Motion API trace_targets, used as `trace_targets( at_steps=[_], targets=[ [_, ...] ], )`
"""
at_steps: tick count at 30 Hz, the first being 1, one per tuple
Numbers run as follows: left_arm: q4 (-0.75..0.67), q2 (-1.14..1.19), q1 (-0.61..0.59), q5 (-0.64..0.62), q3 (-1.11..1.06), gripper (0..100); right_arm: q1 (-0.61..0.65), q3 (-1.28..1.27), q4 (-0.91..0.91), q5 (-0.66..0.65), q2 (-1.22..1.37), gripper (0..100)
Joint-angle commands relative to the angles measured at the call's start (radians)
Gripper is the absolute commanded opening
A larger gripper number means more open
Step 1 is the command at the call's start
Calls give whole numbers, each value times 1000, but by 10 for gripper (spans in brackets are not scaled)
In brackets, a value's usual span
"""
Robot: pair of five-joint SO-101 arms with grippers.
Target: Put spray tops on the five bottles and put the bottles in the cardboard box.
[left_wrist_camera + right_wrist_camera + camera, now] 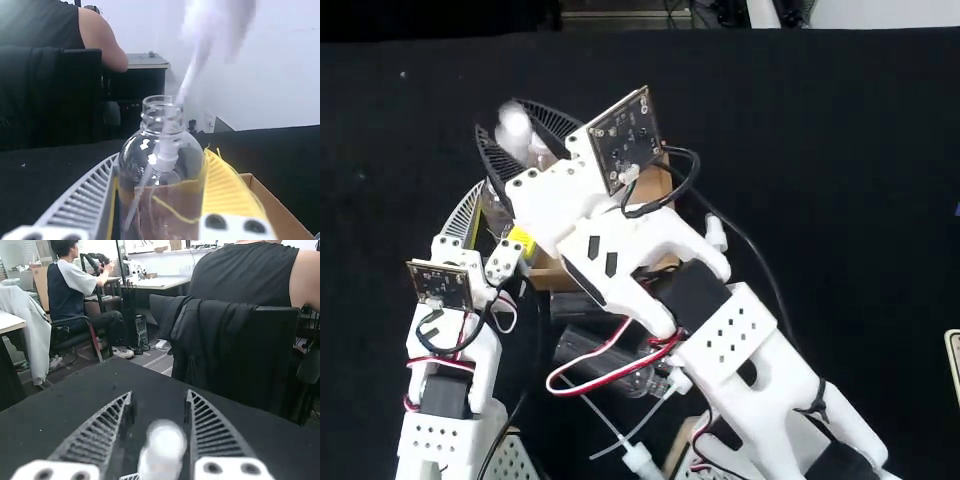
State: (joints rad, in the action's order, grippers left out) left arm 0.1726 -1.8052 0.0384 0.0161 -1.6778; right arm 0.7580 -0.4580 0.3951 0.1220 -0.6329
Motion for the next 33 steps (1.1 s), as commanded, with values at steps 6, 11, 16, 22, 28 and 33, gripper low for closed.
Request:
trace_targets(
  at_steps=[6, 11, 16, 22, 28, 33],
  targets=[
    [-26, -9, 4, -9, -22, 141, -11, 81, 6, 8, -4, 136],
    [-26, -9, 4, -9, -22, 141, -41, 157, 109, 3, -19, 136],
    [-26, -9, 4, -9, -22, 141, -155, 294, 321, 2, -96, 136],
    [-26, -9, 4, -9, -22, 141, -411, 366, 534, -2, -165, 102],
    [-26, -9, 4, -9, -22, 141, -761, 217, 641, -77, -125, 102],
    [-26, -9, 4, -9, -22, 141, -865, -10, 594, -77, -71, 102]
  ],
)
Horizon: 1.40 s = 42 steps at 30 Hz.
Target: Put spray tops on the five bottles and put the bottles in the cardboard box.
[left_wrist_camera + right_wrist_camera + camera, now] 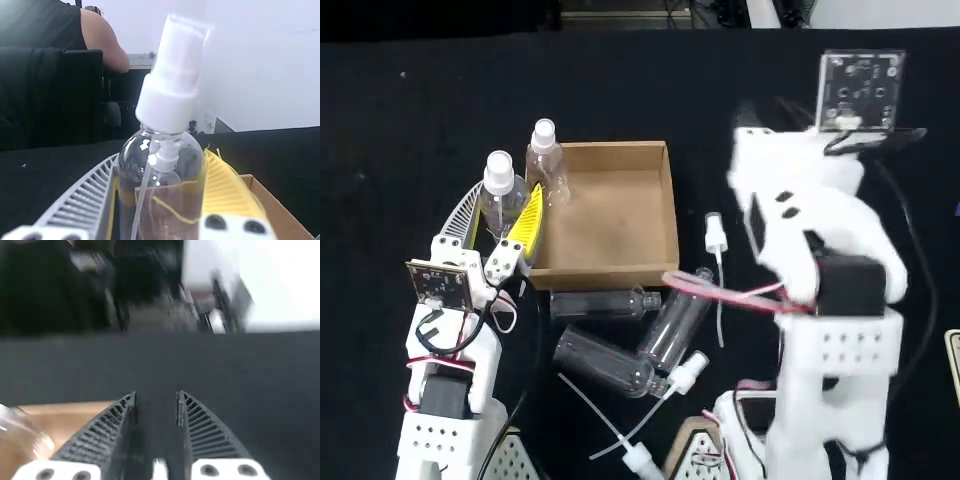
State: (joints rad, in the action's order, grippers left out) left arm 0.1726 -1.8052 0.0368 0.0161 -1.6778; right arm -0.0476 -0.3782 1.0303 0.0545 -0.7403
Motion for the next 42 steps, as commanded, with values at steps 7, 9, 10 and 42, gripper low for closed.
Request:
trace_targets(
  at_steps=[7, 9, 10, 42],
  targets=[
    [-26, -9, 5, -9, -22, 141, -75, -449, -350, -9, 51, 100],
    [-26, -9, 5, -9, -22, 141, -77, -555, -476, -8, 54, 100],
    [-26, -9, 5, -9, -22, 141, -81, -608, -545, -8, 51, 100],
    [-51, -14, 5, -6, -22, 141, -97, -823, -836, -9, 59, 100]
  ],
)
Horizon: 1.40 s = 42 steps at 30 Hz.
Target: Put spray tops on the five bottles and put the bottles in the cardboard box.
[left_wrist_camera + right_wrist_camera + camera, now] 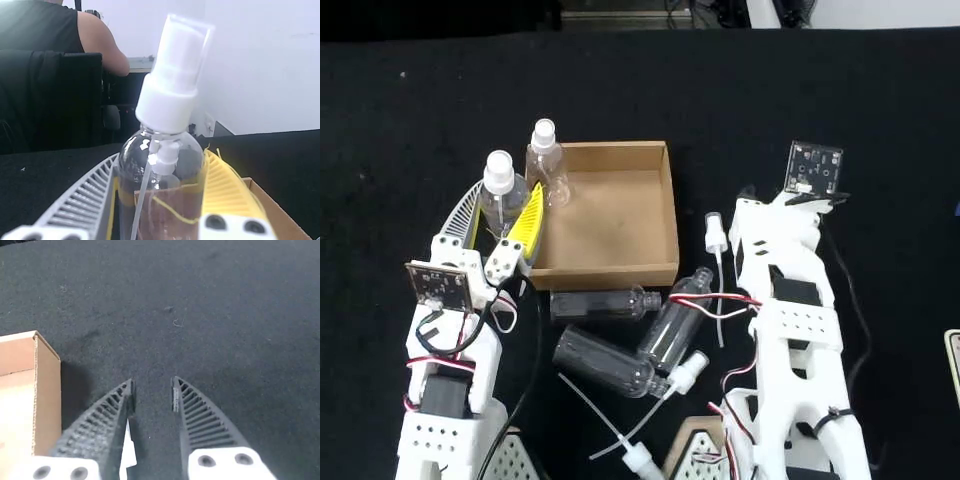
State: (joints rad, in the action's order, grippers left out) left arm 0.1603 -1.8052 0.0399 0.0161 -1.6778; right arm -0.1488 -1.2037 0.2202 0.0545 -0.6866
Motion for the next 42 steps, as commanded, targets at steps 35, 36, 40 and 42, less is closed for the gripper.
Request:
trace_targets(
  at_steps=[35, 36, 40, 42],
  targets=[
    [-577, 657, 28, -172, 176, 141, 5, -8, -28, -9, 5, 100],
    [-635, 660, 36, -172, 140, 141, 5, -8, -28, -9, 5, 100],
    [-700, 663, 54, -173, 50, 141, 5, -5, -28, -9, 5, 100],
    [-669, 663, 53, -178, 48, 141, 6, -5, -35, -9, 5, 100]
  ],
)
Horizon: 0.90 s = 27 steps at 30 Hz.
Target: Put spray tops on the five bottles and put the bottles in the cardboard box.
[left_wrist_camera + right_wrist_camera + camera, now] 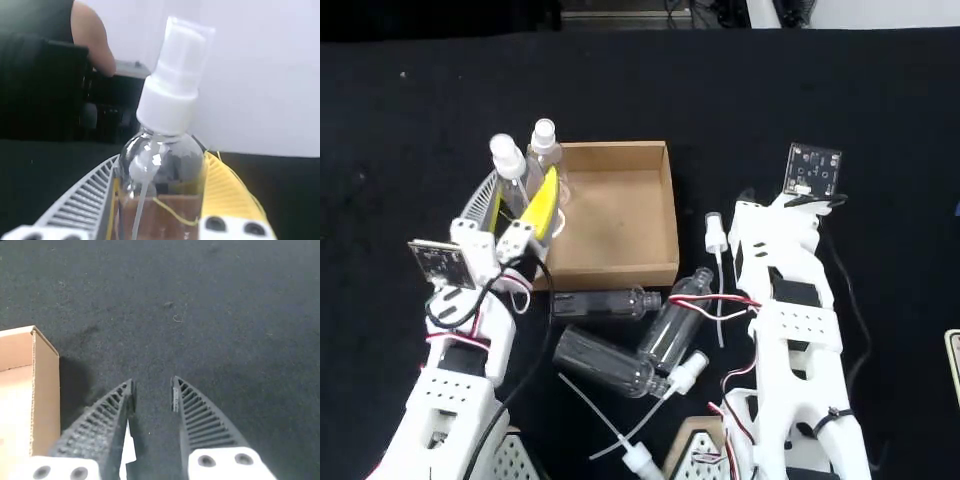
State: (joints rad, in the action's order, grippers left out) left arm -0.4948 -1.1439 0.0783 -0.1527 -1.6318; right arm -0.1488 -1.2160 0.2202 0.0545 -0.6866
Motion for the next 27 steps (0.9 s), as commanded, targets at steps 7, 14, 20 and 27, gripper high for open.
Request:
trace_targets(
  at_steps=[7, 14, 20, 27],
  targets=[
    [2, 11, 15, -11, 85, 141, 6, -25, -103, -9, 5, 100],
    [-8, 247, 13, -8, 191, 141, 6, -25, -103, -9, 5, 100],
    [-8, 396, 16, -9, 260, 141, 6, -25, -101, -9, 5, 100],
    [-213, 502, 12, -3, 225, 141, 6, -25, -103, -9, 5, 100]
  ],
)
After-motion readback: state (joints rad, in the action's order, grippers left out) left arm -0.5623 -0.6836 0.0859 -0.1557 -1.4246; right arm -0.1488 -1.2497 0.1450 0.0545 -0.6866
